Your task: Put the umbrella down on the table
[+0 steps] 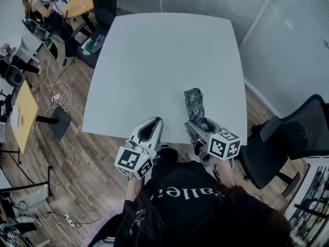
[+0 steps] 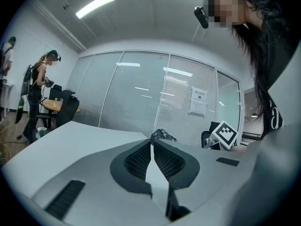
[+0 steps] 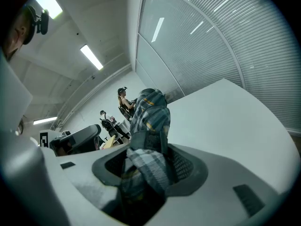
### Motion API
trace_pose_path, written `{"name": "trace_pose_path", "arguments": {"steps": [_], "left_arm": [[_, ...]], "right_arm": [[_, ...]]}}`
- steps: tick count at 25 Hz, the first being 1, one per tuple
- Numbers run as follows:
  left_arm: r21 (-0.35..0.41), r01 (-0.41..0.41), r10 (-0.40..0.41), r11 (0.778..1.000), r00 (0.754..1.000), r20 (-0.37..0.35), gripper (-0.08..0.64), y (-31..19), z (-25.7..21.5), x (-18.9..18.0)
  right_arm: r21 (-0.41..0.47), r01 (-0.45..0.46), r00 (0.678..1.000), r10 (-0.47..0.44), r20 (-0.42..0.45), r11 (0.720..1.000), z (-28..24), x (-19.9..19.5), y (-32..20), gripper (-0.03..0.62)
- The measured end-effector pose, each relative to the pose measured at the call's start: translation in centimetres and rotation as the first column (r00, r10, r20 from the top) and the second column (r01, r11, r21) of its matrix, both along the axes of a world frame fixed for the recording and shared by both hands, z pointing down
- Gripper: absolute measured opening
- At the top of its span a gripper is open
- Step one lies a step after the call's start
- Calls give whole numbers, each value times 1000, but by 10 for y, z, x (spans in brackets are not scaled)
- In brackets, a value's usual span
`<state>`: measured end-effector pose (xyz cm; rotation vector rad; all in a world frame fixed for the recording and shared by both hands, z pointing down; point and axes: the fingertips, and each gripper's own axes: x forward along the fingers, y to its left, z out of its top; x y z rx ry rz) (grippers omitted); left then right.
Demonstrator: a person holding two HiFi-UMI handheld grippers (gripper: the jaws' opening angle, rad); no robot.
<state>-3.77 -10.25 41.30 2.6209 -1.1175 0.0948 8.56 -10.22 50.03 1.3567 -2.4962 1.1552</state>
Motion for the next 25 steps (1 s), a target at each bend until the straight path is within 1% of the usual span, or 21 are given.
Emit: {"name": "trace_pose_path", "arguments": {"steps": [6, 12, 20, 25], "left_arm": [[-22, -32, 32, 999, 999, -5, 34, -41, 8, -28], [-36, -56, 55, 998, 998, -16, 34, -68, 13, -55], [-67, -48, 47, 997, 999, -19, 34, -94, 27, -85], [-96, -14, 12, 995, 999, -30, 34, -99, 36, -89]], "right_arm": [[-12, -14, 999, 13, -52, 1000, 6, -21, -47, 216], [-17, 1, 992, -3, -124, 1000, 18, -41, -104, 216], [-59, 46, 974, -58, -217, 997, 37, -59, -180, 216], [-71, 116, 946, -132, -297, 991, 44, -60, -221, 216]]}}
